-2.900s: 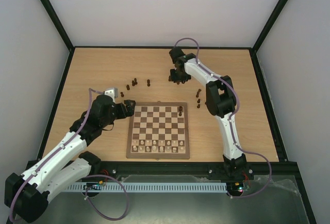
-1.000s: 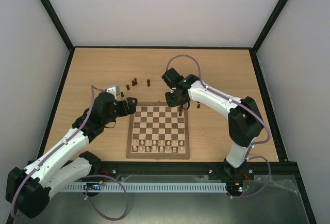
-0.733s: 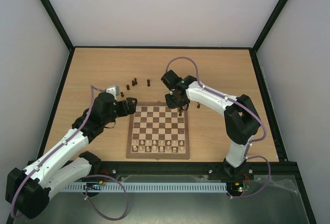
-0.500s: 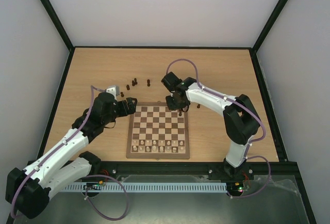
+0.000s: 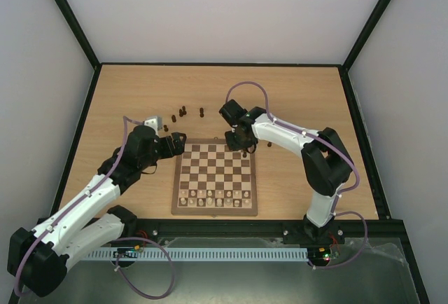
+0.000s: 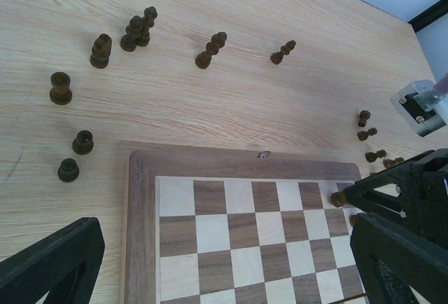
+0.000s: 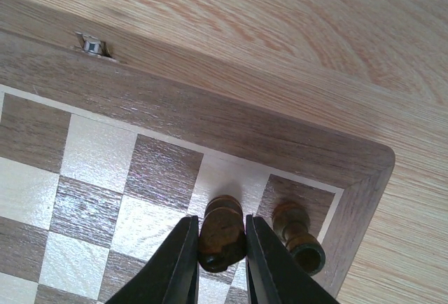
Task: Set up the chess pieces on the board
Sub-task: Place the chess piece on the chessboard.
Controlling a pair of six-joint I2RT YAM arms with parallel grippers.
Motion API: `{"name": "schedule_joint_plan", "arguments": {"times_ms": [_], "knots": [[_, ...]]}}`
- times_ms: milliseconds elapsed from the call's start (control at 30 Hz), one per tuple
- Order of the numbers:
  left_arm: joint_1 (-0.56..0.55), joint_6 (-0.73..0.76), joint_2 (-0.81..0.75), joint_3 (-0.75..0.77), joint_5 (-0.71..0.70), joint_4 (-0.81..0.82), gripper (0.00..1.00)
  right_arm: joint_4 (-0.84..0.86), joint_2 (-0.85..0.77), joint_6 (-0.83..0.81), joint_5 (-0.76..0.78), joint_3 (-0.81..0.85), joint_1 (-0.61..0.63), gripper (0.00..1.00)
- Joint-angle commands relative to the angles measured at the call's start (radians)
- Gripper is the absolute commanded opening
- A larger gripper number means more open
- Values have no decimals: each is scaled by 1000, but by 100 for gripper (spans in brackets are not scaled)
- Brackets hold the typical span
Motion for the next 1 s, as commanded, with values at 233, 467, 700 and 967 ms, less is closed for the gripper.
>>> {"name": "schedule_joint_plan", "arguments": {"times_ms": [233,467,700,967], "knots": [[-4,4,-5,-6,-8,-9,99,2,37,2,12,-9,5,18],[-5,5,-3,-10,-8,-6,99,4,44,2,20,-7,5,19],[-5,4,-3,-11,-6,-3,100,1,49,2,24,-4,5,23],[-4,3,-6,-9,-3,-4,99,-10,28,2,22,2,5,31]]}}
